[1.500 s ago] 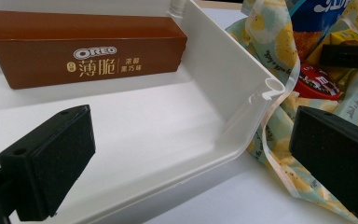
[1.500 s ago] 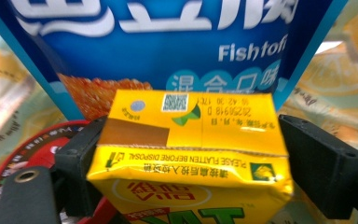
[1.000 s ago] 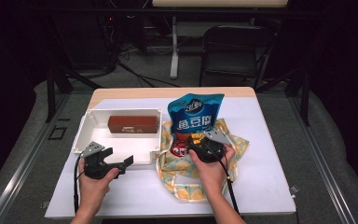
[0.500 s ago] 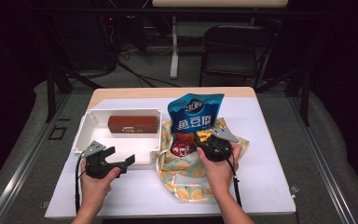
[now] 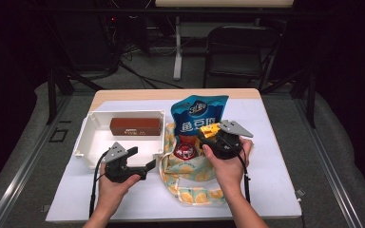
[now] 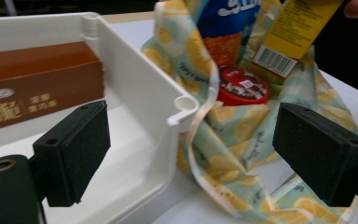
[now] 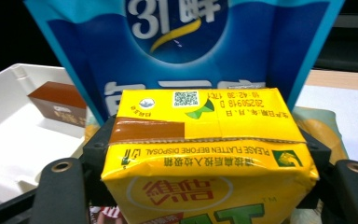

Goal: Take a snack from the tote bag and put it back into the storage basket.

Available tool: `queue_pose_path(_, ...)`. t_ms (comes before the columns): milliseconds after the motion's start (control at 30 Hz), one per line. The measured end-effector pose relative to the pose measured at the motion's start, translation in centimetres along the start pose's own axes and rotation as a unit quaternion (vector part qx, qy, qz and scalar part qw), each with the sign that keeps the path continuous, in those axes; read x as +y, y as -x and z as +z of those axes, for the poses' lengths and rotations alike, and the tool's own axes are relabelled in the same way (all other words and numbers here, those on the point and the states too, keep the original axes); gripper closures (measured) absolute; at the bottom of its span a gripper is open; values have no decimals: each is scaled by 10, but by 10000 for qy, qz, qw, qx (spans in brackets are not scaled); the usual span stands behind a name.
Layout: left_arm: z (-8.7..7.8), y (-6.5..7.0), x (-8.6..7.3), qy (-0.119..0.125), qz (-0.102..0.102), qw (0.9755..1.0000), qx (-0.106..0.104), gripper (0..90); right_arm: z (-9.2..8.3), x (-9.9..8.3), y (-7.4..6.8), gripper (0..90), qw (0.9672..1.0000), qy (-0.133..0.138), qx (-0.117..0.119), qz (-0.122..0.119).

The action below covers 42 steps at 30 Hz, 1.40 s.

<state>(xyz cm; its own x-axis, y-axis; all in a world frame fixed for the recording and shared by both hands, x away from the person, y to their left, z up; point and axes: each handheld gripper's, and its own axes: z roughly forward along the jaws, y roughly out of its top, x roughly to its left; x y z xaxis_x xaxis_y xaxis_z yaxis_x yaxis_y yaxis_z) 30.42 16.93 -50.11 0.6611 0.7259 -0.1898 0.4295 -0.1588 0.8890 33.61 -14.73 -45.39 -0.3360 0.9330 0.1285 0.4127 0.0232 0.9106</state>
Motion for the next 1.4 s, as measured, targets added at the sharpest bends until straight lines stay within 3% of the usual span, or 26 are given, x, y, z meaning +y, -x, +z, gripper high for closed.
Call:
queue_pose_path(233,15,15,5,-10,231,9995,-236,152,-7,9,-3,287,9999,69,122,16)
queue_pose_path(667,34,42,20,44,368,9972,-652,158,-18,15,-17,287,9990,78,438,-90)
queue_pose_path(733,38,47,22,86,442,9972,-600,163,-18,15,-21,287,9987,52,502,-118)
queue_pose_path(767,38,48,23,53,485,9962,-721,164,-19,15,-23,287,9985,71,531,-123)
queue_pose_path(833,41,53,23,115,531,9962,-678,167,-20,15,-27,287,9982,90,584,-131)
queue_pose_path(867,42,54,24,101,564,9952,-790,171,-21,16,-28,287,9980,91,609,-135)
queue_pose_path(900,43,56,24,138,590,9954,-741,171,-21,16,-30,287,9979,95,631,-134)
queue_pose_path(1033,45,58,26,144,666,9931,-957,173,-24,15,-39,287,9971,84,736,-186)
queue_pose_path(1067,46,58,26,150,658,9930,-971,173,-24,15,-40,287,9968,63,772,-205)
queue_pose_path(1167,48,62,25,254,677,9948,-723,171,-26,14,-45,287,9961,23,847,-226)
queue_pose_path(1200,48,62,25,272,651,9940,-831,175,-26,14,-47,287,9960,6,861,-237)
queue_pose_path(1333,50,65,25,285,708,9943,-739,177,-26,11,-54,287,9952,-30,940,-255)
queue_pose_path(1400,51,65,25,270,707,9929,-917,207,-26,10,-57,287,9947,-86,982,-305)
